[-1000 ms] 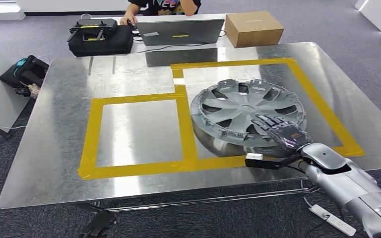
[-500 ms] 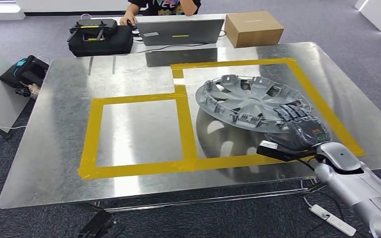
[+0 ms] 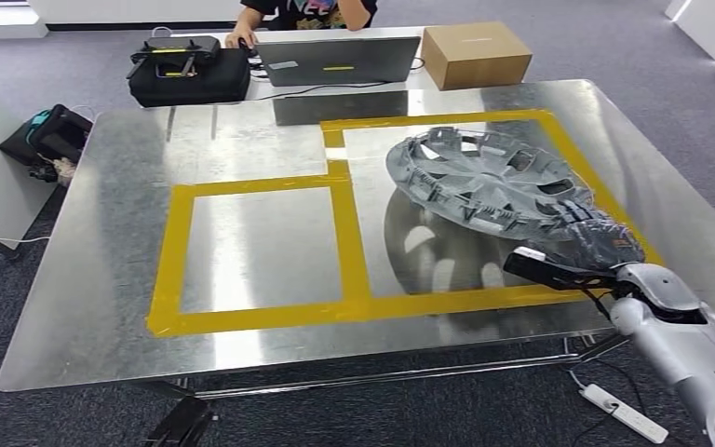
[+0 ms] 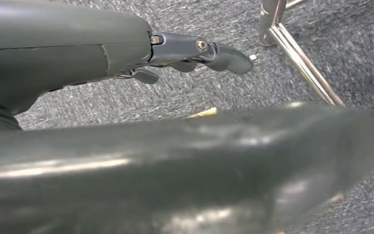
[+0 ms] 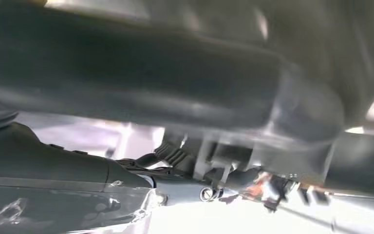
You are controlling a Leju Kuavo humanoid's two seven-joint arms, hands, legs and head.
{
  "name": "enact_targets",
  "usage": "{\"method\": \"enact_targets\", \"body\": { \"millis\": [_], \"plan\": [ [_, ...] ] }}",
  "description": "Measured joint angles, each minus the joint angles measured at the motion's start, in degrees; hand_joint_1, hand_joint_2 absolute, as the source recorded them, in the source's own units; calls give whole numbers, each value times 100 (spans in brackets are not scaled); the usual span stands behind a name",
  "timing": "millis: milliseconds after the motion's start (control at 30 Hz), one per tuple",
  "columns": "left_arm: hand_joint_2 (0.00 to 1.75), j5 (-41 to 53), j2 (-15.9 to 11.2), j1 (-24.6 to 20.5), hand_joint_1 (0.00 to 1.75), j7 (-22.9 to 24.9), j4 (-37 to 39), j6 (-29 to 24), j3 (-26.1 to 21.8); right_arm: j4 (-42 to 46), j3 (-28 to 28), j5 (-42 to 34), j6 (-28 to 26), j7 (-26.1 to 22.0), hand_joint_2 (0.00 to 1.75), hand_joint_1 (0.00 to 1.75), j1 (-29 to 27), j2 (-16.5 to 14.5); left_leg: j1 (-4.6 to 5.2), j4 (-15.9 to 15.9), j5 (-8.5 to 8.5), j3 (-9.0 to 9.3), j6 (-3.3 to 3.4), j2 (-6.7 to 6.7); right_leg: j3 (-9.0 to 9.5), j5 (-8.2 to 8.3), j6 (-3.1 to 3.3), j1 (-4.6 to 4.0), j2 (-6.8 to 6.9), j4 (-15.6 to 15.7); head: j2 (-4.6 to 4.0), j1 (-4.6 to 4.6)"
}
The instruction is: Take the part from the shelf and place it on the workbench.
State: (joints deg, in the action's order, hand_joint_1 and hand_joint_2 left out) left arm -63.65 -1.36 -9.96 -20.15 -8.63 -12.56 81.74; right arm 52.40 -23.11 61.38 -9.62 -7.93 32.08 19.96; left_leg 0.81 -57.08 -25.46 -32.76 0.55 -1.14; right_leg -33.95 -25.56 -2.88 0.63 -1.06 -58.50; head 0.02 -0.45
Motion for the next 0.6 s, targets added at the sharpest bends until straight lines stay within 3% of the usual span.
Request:
{"method": "enact_targets", "body": {
  "millis": [100,300,600],
  "plan": [
    [0,-15,-1,2,0,8,0,-41,0,-108,-7,-129,379,-131,0,0,105,17,0,0,1,0,1,0,1,1,0,0,1,0,0,1],
    [0,-69,-10,3,0,201,0,-251,0,-497,-214,-899,1863,-810,0,0,466,107,0,0,3,0,1,-1,1,2,1,0,1,0,0,0],
    [0,-116,-15,4,0,238,0,-328,2,-753,-664,-1304,1853,-931,0,0,753,232,0,0,3,2,1,-1,1,2,1,0,0,0,0,0]
  ]
}}
